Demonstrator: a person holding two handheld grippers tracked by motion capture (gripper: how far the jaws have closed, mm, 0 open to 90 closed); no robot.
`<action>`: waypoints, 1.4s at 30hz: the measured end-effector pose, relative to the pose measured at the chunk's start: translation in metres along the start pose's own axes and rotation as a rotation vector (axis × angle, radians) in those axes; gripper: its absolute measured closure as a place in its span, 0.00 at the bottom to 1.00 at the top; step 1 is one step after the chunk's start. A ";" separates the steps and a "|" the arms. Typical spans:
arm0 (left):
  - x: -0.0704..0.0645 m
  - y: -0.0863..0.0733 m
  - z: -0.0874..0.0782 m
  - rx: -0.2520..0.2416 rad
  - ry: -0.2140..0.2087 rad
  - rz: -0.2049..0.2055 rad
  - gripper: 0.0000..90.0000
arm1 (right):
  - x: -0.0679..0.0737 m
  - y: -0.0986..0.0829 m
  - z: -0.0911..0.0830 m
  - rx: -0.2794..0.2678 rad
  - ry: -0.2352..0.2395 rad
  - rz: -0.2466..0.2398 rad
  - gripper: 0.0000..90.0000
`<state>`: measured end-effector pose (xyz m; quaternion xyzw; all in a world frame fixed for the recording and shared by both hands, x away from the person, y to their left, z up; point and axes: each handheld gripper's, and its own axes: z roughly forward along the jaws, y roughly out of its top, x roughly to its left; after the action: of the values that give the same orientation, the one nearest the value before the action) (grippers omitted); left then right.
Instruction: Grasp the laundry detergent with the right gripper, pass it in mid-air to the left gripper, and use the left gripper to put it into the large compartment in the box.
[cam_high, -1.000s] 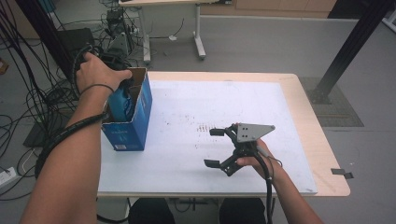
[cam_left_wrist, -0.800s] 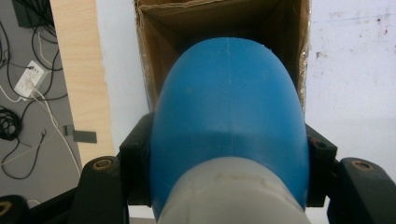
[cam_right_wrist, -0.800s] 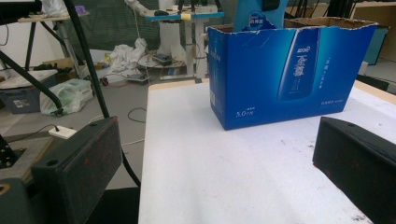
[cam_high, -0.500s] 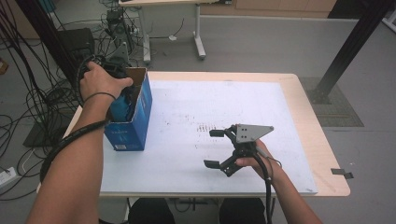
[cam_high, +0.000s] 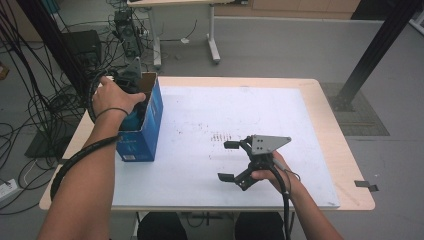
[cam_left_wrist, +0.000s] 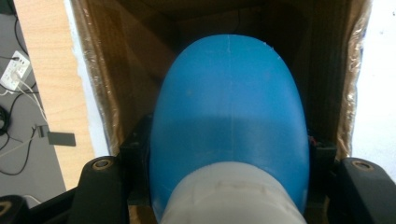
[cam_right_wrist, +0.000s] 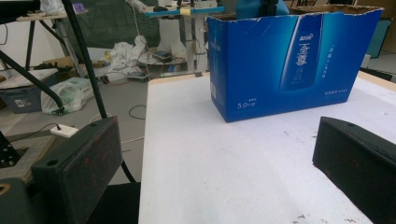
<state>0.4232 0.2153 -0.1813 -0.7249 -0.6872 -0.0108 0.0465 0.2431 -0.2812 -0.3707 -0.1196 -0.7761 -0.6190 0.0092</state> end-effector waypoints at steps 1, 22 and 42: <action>0.000 0.000 0.001 0.002 -0.002 0.000 0.42 | 0.000 0.000 0.000 0.000 0.000 0.000 0.01; 0.005 -0.001 0.014 0.014 -0.005 0.001 0.42 | 0.001 0.000 0.003 0.008 0.001 0.001 0.02; 0.009 -0.003 0.016 0.008 -0.013 0.001 0.42 | 0.001 -0.001 0.001 0.009 0.000 0.003 0.02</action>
<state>0.4195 0.2254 -0.1967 -0.7253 -0.6870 -0.0031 0.0448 0.2418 -0.2802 -0.3713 -0.1206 -0.7789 -0.6154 0.0105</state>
